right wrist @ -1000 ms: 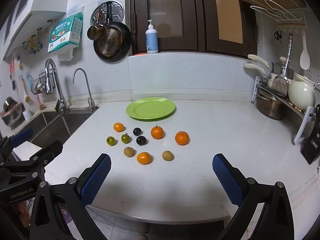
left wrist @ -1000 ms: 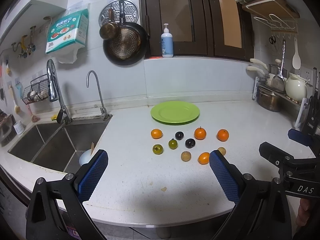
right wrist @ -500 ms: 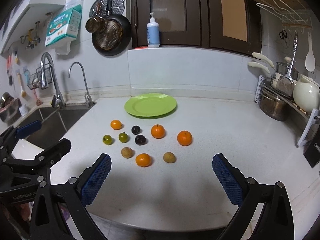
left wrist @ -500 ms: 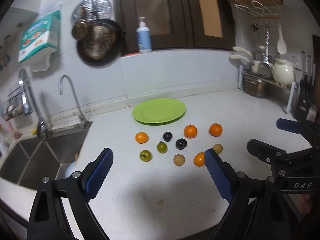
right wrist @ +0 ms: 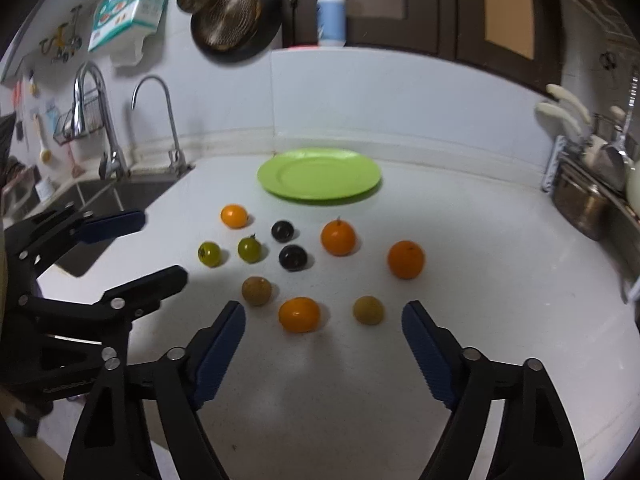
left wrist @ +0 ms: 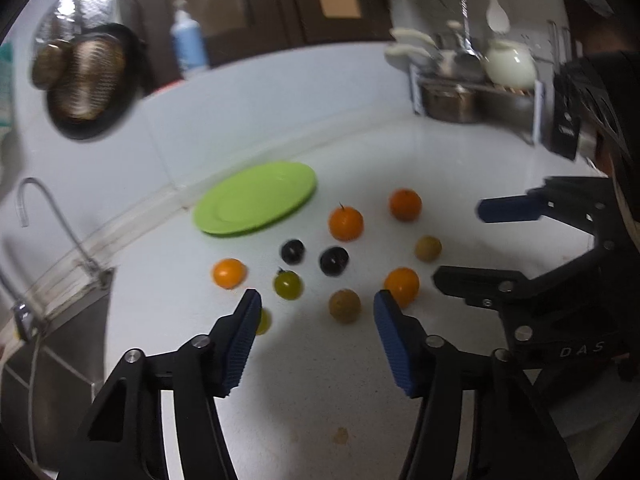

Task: Organize fruits
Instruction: 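Grasp a brown round fruit with the left tool while the right tool grasps an orange mandarin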

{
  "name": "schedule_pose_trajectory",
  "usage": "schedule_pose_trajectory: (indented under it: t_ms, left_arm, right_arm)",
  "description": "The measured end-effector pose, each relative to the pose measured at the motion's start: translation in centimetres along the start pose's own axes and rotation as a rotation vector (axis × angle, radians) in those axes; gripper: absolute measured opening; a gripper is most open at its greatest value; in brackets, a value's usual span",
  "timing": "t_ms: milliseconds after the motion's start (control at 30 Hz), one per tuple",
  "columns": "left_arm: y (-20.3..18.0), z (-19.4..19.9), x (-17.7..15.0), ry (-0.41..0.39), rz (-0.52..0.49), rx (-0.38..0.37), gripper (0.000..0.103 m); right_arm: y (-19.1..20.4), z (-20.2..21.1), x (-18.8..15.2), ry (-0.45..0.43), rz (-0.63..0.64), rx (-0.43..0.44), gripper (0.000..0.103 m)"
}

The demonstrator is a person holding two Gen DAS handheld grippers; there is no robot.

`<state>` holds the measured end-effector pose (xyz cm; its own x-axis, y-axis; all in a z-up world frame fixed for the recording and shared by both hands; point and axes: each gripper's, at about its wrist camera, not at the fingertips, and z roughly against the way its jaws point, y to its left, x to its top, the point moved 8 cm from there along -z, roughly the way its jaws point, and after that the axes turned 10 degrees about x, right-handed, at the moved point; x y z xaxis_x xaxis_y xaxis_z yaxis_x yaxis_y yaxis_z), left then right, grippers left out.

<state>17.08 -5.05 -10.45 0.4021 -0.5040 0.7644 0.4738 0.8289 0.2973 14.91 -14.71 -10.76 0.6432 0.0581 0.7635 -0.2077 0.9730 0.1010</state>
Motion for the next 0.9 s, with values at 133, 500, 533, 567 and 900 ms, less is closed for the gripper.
schedule_pose_trajectory:
  t_ms: [133,500,533,567,900]
  left_arm:
    - [-0.9,-2.1,-0.6,0.036,-0.047,-0.067,0.046]
    - [-2.1,-5.9,-1.6,0.111,-0.107,-0.19,0.044]
    - [-2.2,-6.1,-1.7,0.119,-0.108,-0.2,0.044]
    - [-2.2,-6.3,-1.7,0.126,-0.107,-0.211,0.043]
    - [-2.8,-7.8,-2.1,0.183,-0.07,-0.274,0.032]
  right_arm:
    - [0.3,-2.3,-0.6,0.053,0.009,0.024,0.067]
    - [0.0,-6.0,-1.3,0.126,0.0,0.069,0.053]
    - [0.0,-6.2,-1.3,0.13,0.001,0.074,0.051]
    - [0.1,-6.3,-1.4,0.133,0.002,0.076,0.051]
    - [-0.2,-7.5,-1.6,0.166,-0.048,0.111,0.043]
